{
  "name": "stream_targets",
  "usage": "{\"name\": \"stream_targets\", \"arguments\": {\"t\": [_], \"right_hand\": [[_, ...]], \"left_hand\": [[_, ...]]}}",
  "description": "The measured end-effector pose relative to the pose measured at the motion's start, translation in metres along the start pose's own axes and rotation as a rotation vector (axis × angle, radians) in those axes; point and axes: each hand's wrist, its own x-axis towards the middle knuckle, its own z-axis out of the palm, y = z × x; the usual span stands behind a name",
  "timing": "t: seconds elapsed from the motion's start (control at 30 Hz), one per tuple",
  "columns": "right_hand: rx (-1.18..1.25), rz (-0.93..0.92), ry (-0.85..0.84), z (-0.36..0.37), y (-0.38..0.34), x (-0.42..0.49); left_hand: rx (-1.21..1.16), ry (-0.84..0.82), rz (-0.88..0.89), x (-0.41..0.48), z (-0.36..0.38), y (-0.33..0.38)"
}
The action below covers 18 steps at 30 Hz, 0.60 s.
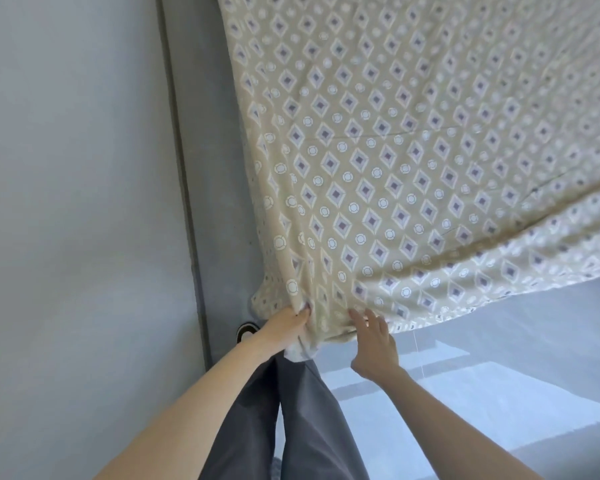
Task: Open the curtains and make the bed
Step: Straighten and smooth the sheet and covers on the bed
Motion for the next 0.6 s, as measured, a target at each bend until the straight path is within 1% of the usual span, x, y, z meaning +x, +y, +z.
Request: {"name": "stream_targets", "arguments": {"t": [0.07, 0.13, 0.2, 0.27, 0.37, 0.5, 0.57, 0.6], "right_hand": [[-0.044, 0.025, 0.027, -0.003, 0.007, -0.008], [-0.051, 0.018, 0.143, -0.01, 0.013, -0.015], [-0.046, -0.013, 0.278, -0.021, 0.016, -0.02], [-0.057, -0.026, 0.357, -0.04, 0.015, -0.027], [-0.111, -0.042, 0.366, -0.071, 0.01, -0.041], [-0.069, 0.017, 0.266, -0.114, 0.001, -0.058], [-0.008, 0.011, 0.289, -0.135, -0.005, -0.07], [0.03, 0.004, 0.339, -0.144, -0.009, -0.073]], "left_hand": [[0.008, 0.031, -0.002, -0.011, 0.007, 0.009], [-0.035, 0.05, -0.012, -0.024, 0.013, 0.021], [-0.074, 0.003, -0.031, -0.036, 0.019, 0.034], [-0.092, -0.057, -0.053, -0.048, 0.021, 0.045], [-0.082, -0.062, -0.01, -0.062, 0.011, 0.055], [0.06, -0.035, 0.129, -0.079, -0.013, 0.075], [0.128, 0.015, 0.19, -0.096, -0.027, 0.091], [0.164, 0.049, 0.216, -0.101, -0.034, 0.097]]}}
